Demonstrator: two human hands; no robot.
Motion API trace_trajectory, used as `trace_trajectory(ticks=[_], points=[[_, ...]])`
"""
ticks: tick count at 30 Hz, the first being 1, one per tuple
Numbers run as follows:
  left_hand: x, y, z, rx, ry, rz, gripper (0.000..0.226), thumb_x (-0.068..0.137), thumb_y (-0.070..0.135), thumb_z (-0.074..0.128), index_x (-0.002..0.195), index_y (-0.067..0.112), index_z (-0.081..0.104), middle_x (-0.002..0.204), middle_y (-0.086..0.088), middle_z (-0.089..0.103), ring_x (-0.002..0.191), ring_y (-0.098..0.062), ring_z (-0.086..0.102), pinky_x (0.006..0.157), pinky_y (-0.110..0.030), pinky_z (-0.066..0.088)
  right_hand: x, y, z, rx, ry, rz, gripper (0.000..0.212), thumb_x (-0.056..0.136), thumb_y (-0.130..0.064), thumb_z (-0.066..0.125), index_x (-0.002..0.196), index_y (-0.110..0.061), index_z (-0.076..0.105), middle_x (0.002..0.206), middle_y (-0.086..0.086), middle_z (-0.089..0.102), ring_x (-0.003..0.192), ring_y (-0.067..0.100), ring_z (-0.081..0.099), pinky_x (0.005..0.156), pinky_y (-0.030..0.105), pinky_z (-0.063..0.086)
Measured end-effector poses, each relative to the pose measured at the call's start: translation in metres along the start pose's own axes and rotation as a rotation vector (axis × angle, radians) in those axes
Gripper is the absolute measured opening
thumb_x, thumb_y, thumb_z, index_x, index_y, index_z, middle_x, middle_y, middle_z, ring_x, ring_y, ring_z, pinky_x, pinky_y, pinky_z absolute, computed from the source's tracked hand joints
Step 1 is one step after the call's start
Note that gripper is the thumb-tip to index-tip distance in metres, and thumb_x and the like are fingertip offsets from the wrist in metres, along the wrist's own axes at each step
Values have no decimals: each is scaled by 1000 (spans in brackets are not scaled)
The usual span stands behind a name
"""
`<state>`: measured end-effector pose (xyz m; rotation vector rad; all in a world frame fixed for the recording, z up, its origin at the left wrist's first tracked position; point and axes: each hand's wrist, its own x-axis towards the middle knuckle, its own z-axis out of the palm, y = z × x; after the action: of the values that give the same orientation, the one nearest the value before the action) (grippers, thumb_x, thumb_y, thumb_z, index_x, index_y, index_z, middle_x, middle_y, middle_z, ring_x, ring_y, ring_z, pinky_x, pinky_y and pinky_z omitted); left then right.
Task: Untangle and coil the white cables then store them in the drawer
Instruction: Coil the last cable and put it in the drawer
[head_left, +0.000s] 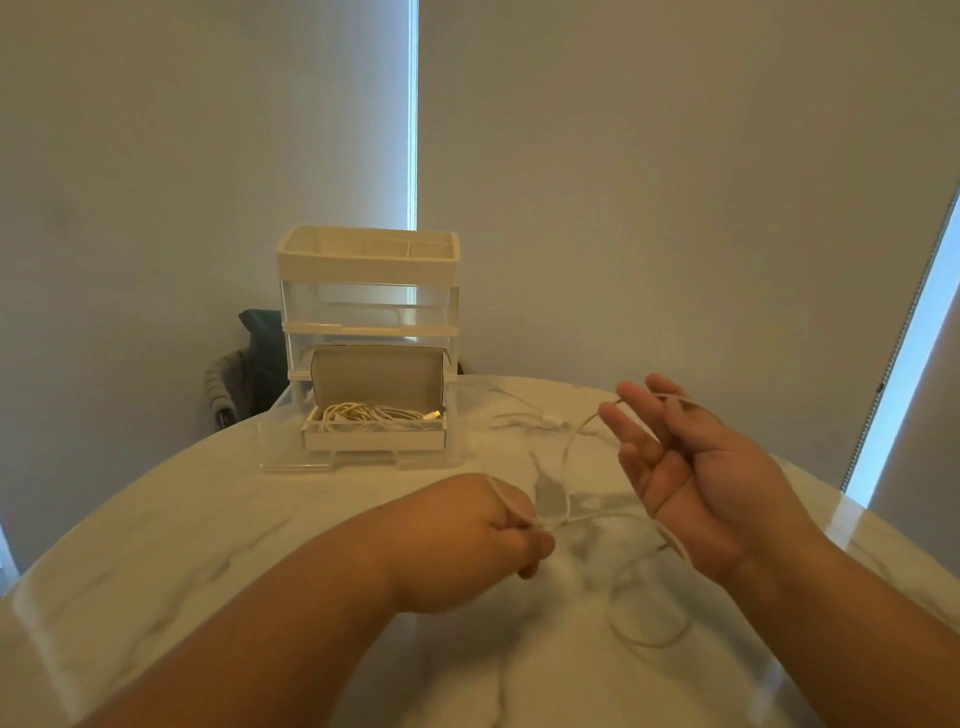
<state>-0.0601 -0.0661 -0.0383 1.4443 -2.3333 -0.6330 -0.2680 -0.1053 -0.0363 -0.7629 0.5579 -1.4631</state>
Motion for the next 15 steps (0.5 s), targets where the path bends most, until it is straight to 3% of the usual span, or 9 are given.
trace_trajectory(ticks=[2, 4, 7, 9, 11, 13, 15], points=[[-1, 1, -1, -78, 59, 15, 32, 98, 39, 51, 74, 25, 66, 69, 11, 58, 63, 2, 52, 68, -22, 46, 7, 7, -9, -53, 29, 36, 34, 99, -17, 52, 132, -12, 54, 128, 8, 68, 100, 27, 74, 62, 32, 60], [-1, 0, 0, -201, 168, 16, 33, 98, 39, 51, 72, 25, 65, 65, 12, 57, 58, 2, 51, 65, -23, 47, 10, 13, -14, -119, 46, 99, 63, 85, -24, 64, 144, -11, 45, 146, 13, 53, 105, 28, 71, 70, 37, 58], [2, -4, 0, -354, 378, 1, 33, 97, 39, 49, 72, 24, 65, 62, 10, 57, 58, -3, 52, 67, -34, 50, 7, 16, -12, -204, -3, 236, 93, 72, -41, 62, 155, -17, 29, 153, 17, 41, 116, 36, 64, 85, 44, 53], [5, -5, -1, -381, 485, -33, 34, 98, 39, 48, 74, 22, 65, 63, 8, 57, 61, -7, 53, 70, -38, 51, 1, 15, -6, -268, -72, 310, 89, 75, -47, 58, 151, -8, 34, 137, 25, 56, 112, 39, 65, 89, 47, 50], [7, -7, -1, -415, 551, -71, 34, 99, 38, 46, 75, 21, 65, 65, 5, 57, 64, -11, 54, 73, -42, 52, -6, 12, 0, -478, -131, 289, 78, 82, -56, 50, 136, 0, 52, 114, 27, 70, 103, 37, 70, 87, 46, 50], [9, -8, -2, -450, 588, -103, 35, 99, 37, 45, 75, 20, 65, 65, 3, 57, 63, -14, 53, 73, -44, 53, -14, 12, 1, -781, -170, 147, 78, 82, -66, 37, 116, -4, 70, 96, 23, 75, 93, 34, 72, 88, 46, 51], [11, -11, -2, -486, 621, -122, 37, 99, 37, 45, 74, 20, 65, 62, 3, 56, 62, -15, 52, 73, -46, 52, -20, 10, 4, -934, -201, -2, 85, 77, -73, 26, 94, -8, 79, 85, 20, 76, 88, 34, 71, 85, 45, 51]])
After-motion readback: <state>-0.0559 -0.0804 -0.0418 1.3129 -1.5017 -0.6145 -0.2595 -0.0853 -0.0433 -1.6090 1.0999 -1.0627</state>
